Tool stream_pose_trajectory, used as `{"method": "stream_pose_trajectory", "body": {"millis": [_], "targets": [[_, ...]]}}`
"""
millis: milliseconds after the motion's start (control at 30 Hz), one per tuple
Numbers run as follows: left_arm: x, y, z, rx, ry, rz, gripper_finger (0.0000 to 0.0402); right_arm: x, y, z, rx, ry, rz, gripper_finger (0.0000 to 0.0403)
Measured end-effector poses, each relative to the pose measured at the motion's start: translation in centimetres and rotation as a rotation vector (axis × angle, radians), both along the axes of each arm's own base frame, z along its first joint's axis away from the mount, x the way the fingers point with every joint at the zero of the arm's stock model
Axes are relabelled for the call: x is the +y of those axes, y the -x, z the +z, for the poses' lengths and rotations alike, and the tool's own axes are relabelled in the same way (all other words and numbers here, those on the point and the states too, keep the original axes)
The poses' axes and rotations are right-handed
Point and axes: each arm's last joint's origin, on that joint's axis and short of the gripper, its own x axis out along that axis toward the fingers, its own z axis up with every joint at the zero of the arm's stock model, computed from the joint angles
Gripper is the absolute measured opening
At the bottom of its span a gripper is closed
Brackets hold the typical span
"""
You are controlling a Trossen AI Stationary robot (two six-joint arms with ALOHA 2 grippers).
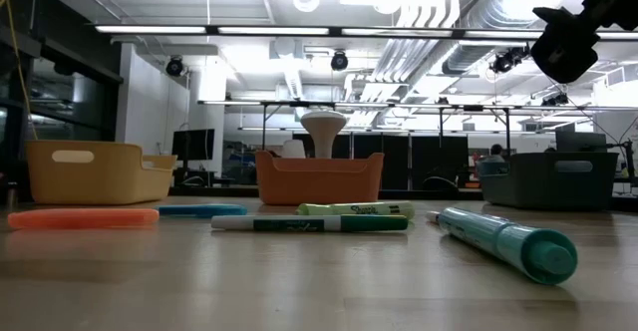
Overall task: Pick & Place Markers
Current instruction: Put the bottom orange pen into the blue bin
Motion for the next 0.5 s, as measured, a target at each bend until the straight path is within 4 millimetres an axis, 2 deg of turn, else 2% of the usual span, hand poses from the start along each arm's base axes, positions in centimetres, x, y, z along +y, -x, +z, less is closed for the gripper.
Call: {"method": "stream_pose_trajectory", "body": {"millis": [133,500], "targets": [[0.00,0.00,-0.01,-0.002,-0.002,-0.004,0.0027,0.00,0.00,-0.01,0.001,0.001,-0.001,0.0252],[0.04,0.04,-0.06,-0.037,-0.041,-0.009,0.0027,-0.01,0.01,-0.13,0.028,-0.041,-0.004,0.0252]]}}
